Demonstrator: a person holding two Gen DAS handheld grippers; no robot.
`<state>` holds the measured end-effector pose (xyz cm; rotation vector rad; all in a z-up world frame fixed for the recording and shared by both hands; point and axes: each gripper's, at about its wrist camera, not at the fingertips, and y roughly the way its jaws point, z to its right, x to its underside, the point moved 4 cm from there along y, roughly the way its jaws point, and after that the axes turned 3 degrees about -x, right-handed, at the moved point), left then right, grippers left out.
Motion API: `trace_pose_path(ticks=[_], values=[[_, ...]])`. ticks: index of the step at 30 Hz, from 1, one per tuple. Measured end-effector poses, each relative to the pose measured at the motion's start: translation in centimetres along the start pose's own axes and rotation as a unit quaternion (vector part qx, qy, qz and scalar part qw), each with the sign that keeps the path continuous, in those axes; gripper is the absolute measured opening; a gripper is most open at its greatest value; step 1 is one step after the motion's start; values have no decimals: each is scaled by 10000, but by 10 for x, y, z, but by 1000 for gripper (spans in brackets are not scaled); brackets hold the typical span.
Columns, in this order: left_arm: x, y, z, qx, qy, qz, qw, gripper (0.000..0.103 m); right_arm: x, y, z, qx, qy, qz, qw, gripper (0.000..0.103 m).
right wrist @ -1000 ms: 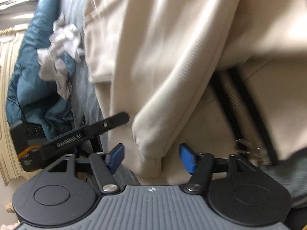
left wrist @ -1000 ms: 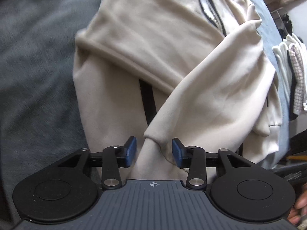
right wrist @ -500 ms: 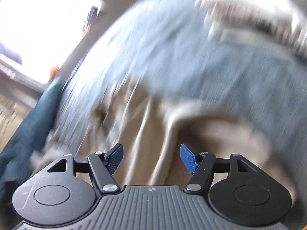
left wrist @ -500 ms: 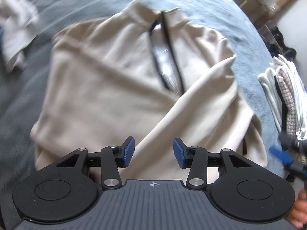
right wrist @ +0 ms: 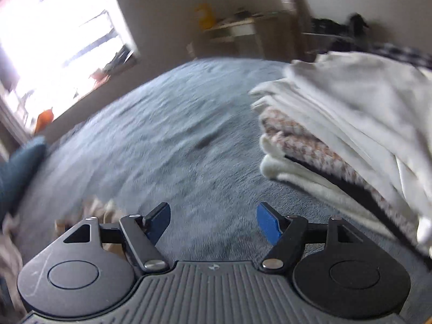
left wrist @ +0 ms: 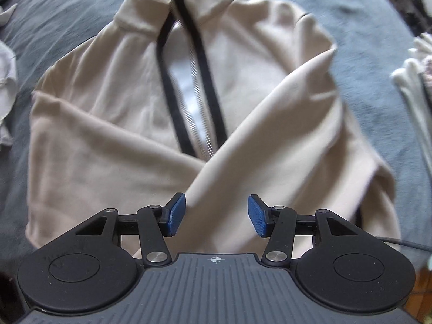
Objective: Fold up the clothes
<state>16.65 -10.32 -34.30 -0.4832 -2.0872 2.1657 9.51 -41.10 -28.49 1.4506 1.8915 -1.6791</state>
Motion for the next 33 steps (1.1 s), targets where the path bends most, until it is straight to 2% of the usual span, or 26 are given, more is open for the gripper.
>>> trace_pose_path(ticks=[4,7,12,18,21,28,31,33], values=[[-1,1,-4,-381,-81,-91,9992,54,14,-4,-16,-127,-601,-472,9970,76],[-2,3,-9,-487,-244,-172,9984,54,25,-10,-26,-172,-903,-647,9937,76],[2,3,-14,-642,-599,-164,9960,59,35,-5,-36,-345,-897,-981,9905,76],[12,3,-11,-870,-767,-53,9932,79,44,-8,-55,-505,-1083,-1116,9865,76],[15,6,-11,-1038,-751,-160,9916,80,48,-9,-61,-524,-1140,-1159,9853,76],[20,16,-18,-1154,-835,-294,9894,85,58,-13,-70,-565,-1227,-1239,9830,77],[25,34,-22,-1113,-934,-462,9883,93,61,-15,-71,-555,-1234,-1274,9826,77],[26,42,-26,-1111,-1048,-471,9871,103,62,-16,-71,-555,-1248,-1285,9823,77]])
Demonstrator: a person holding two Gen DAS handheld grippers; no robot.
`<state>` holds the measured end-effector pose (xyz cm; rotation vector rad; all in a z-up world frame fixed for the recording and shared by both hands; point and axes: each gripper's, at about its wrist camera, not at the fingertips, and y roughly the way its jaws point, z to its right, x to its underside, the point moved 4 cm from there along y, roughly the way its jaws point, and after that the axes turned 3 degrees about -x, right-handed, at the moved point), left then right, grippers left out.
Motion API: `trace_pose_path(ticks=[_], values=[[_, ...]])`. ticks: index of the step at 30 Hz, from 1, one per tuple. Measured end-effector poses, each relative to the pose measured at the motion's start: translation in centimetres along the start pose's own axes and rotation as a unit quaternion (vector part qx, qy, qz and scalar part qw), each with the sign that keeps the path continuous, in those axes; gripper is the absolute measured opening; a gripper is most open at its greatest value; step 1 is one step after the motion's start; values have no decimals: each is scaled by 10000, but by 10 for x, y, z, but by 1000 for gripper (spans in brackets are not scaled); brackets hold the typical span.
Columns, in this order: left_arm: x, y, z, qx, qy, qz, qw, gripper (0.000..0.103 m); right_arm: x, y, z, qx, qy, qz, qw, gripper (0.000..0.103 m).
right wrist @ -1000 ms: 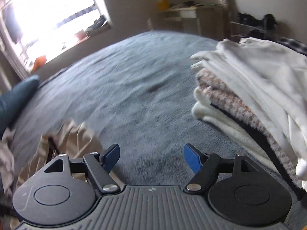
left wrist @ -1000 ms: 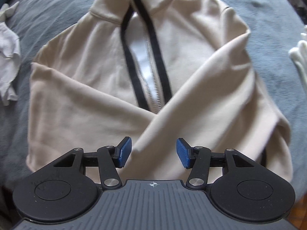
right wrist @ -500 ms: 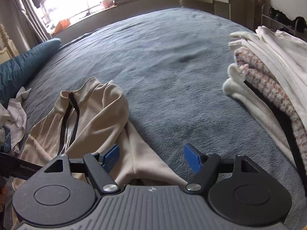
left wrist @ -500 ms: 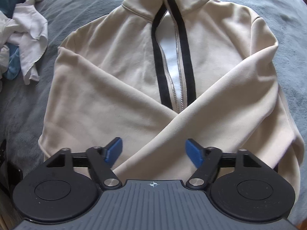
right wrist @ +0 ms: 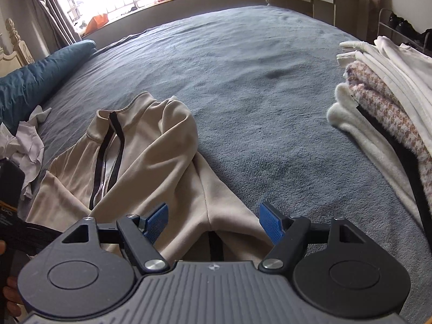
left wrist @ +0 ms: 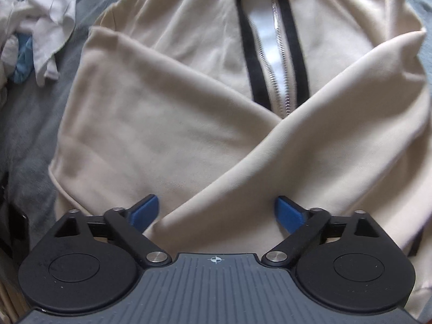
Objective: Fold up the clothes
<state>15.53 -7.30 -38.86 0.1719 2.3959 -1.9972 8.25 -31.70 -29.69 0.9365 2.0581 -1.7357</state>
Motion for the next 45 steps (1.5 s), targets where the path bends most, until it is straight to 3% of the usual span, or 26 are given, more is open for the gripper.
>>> trace_pose_path(ticks=[6,15,24,30,45], values=[[-3,5,-10,283,-133,-64,9995,103,5,0,-1,-17,-18,-64,10000,77],[-7,-6,4,-197,125,138,9996,103,8,2,-6,-78,-28,-122,9999,78],[-5,-2,3,-275,-130,-7,9995,103,12,3,-5,-76,13,-164,9998,78],[-8,-6,12,-556,162,93,9983,103,13,3,-5,-98,69,-155,9998,78],[0,-16,25,-623,216,121,9977,103,15,6,-7,-153,66,-206,9996,78]])
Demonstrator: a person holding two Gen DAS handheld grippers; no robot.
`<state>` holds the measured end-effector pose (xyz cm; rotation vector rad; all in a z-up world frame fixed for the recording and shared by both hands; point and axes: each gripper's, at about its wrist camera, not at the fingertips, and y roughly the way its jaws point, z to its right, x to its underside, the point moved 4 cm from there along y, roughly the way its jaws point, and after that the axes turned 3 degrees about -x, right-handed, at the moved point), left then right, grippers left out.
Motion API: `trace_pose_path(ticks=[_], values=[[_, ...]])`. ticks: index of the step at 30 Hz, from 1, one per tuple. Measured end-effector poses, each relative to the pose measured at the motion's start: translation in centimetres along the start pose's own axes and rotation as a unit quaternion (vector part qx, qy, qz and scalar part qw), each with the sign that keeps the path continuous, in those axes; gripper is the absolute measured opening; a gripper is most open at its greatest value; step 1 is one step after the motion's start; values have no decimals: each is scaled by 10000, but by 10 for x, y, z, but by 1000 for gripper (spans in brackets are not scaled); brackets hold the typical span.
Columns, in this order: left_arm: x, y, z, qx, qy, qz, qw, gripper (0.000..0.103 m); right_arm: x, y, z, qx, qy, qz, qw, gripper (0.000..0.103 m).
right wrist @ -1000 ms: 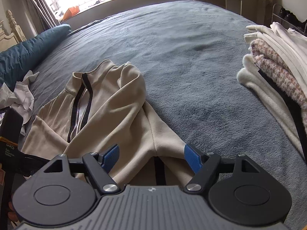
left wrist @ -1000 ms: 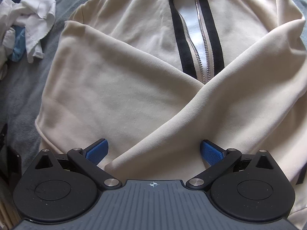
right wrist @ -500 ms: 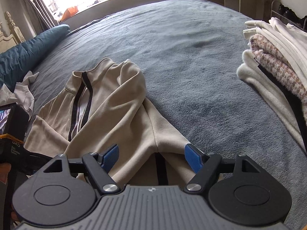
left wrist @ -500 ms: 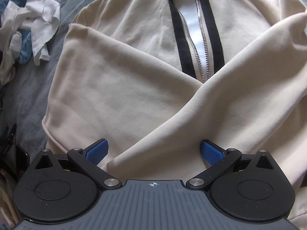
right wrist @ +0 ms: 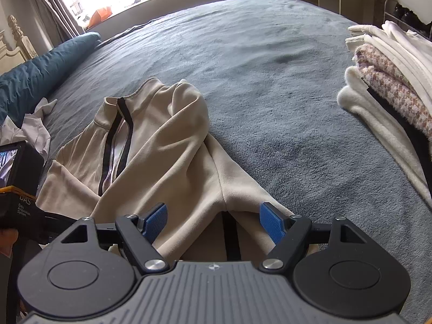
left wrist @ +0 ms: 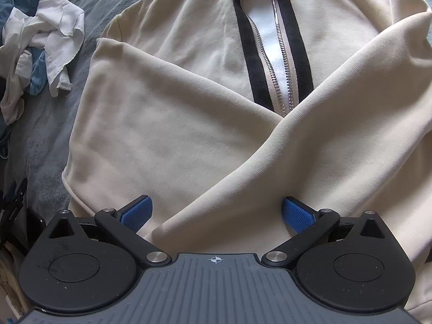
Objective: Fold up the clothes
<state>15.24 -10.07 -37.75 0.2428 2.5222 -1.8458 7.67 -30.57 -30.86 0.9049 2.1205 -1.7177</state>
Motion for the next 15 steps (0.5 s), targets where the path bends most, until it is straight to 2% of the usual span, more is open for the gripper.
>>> trace_pose_path(ticks=[6,8,15], values=[[-2,2,-2,46,-61,-73,9999,103,-1,1,-3,-18,-32,17,10000,78],[-18,35,-39,82,84,-32,9999,103,-1,2,-4,-23,-39,20,10000,78],[-21,40,-47,164,26,-59,9998,103,-1,3,-7,-61,-9,11,10000,78]])
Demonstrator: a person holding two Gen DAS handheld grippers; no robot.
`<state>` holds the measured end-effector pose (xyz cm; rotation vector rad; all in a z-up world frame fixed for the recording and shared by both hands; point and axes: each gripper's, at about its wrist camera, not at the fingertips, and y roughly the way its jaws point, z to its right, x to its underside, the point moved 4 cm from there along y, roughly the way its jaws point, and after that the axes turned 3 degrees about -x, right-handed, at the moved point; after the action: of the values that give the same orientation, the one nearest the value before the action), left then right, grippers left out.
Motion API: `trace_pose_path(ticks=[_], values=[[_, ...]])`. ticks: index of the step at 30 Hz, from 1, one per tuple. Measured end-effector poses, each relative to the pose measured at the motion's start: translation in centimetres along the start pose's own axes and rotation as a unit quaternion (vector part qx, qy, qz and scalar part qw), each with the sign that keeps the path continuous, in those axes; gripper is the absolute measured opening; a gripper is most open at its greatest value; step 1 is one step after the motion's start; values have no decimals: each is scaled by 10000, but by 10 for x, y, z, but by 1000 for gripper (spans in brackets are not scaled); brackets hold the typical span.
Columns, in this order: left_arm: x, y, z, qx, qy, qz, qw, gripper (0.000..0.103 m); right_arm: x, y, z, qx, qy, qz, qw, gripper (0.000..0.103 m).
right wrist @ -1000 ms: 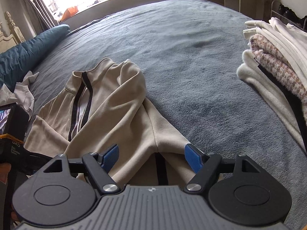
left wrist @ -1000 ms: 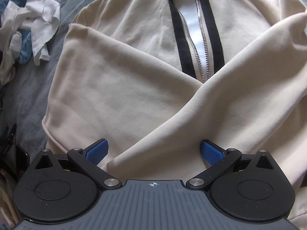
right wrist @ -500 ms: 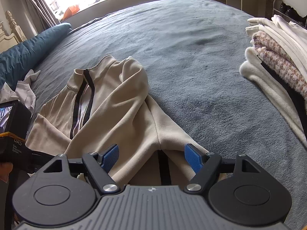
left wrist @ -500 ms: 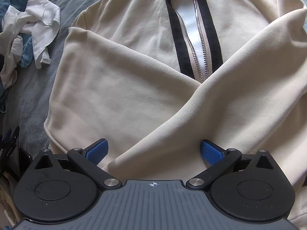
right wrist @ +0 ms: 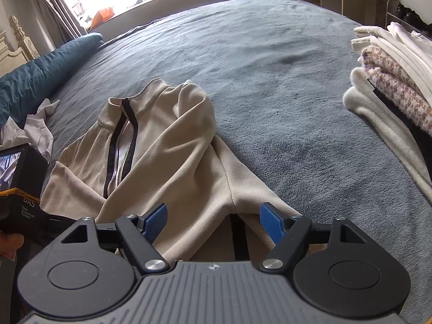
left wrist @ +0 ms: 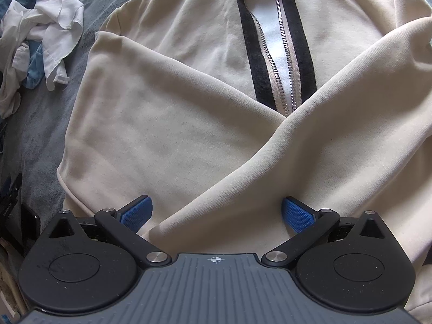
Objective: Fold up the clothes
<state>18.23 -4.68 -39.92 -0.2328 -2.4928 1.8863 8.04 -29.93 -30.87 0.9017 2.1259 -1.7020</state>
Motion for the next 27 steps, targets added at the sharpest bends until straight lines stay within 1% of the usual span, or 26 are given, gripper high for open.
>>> trace_pose_path(ticks=[9,11,27], values=[[-6,5,-7,44,-72,-24,10000,103,2,1,-4,-32,61,-5,10000,78],[-2,-1,-1,52,-89,-28,9999,103,2,0,-6,-36,45,1,10000,78],[-3,-2,0,187,-195,-88,9996,103,5,-1,-10,-23,68,10,10000,78]])
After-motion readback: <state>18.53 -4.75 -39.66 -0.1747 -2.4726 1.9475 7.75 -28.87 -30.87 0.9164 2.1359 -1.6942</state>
